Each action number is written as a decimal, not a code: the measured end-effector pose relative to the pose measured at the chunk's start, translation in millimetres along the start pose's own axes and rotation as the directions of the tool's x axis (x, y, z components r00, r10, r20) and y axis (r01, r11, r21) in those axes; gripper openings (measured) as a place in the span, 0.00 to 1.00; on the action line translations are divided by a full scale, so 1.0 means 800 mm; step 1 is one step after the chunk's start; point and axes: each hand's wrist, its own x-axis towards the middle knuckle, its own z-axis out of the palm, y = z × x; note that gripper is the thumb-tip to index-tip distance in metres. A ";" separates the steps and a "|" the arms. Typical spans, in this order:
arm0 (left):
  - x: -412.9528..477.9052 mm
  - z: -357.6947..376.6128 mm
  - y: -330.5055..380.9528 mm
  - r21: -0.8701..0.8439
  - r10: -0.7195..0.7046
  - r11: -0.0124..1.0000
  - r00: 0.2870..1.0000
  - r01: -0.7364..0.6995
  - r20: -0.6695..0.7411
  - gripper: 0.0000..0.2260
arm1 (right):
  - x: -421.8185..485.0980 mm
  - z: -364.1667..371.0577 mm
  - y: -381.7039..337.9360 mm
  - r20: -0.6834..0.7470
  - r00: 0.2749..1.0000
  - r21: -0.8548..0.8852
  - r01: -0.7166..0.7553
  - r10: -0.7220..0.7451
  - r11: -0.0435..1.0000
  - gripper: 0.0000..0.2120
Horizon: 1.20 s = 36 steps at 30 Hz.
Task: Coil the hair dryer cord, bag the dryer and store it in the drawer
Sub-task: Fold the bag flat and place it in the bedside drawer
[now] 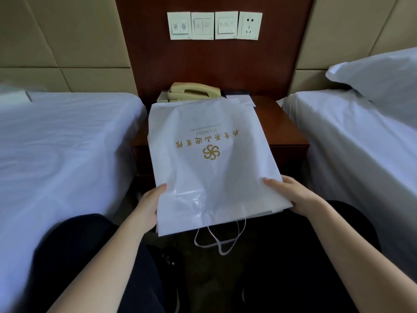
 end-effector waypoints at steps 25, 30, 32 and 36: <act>-0.015 -0.018 0.011 0.077 0.094 0.993 0.991 -0.086 -0.098 0.06 | -0.025 -0.002 -0.007 0.022 1.000 0.084 0.013 -0.015 0.996 0.08; -0.024 -0.050 0.044 0.225 0.305 0.934 0.948 -0.279 -0.094 0.20 | -0.045 0.011 -0.020 0.050 0.998 0.085 0.045 -0.050 0.995 0.09; -0.029 -0.055 0.055 0.216 0.357 0.918 0.930 -0.333 -0.086 0.29 | -0.050 0.012 -0.028 0.035 0.998 0.089 0.057 -0.060 0.994 0.07; -0.043 -0.047 0.087 0.192 0.493 0.858 0.868 -0.476 -0.055 0.24 | -0.048 0.012 -0.058 -0.001 0.996 0.175 0.092 -0.093 0.980 0.06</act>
